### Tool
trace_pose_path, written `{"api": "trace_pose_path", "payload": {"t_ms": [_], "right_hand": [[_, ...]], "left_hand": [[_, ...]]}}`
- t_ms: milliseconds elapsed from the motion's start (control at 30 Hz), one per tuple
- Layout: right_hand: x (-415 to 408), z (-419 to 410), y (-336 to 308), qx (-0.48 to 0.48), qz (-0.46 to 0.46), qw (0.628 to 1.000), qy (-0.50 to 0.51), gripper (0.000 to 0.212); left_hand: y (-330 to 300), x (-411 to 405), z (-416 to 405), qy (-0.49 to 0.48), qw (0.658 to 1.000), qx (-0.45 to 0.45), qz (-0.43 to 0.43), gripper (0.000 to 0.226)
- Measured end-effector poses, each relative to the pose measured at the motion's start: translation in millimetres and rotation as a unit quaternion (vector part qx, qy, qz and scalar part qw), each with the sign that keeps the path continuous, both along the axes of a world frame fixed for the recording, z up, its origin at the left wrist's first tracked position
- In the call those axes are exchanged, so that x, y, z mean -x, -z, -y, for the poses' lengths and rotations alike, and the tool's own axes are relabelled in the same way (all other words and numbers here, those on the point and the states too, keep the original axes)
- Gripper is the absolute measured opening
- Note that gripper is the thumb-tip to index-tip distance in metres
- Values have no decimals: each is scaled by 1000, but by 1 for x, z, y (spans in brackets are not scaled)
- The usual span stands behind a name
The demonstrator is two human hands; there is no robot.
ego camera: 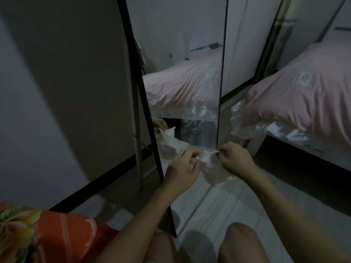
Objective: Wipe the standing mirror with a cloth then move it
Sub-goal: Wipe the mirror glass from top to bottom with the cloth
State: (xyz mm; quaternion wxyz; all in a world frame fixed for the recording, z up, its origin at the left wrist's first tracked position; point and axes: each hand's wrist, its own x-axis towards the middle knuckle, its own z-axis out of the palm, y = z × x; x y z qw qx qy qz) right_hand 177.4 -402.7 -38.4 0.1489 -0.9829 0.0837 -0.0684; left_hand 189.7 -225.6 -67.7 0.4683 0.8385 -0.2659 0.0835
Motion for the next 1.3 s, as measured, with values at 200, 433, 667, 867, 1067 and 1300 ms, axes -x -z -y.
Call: {"api": "trace_pose_path", "payload": {"t_ms": [200,433,667,867,1067,1300], "right_hand": [[8,5,1,-120,-100,987,-39,19],[28,14,-6,-245,-69,958,-131,14],[38,27,-7,-337,-20,936,-99,20],[38,33,0,-354,21,933,-66,20],[26,37,12,-330,-22,943,41,34],[23,37,18,-439,-24,892,102,30]], "left_hand": [[9,8,24,39,974,12,-223,53],[14,13,37,74,977,-6,-202,55],[10,0,43,198,950,7,-243,42],[13,-7,46,150,975,0,-166,11],[18,-6,42,78,985,75,-133,19],[21,-5,32,132,983,-20,-126,6]]}}
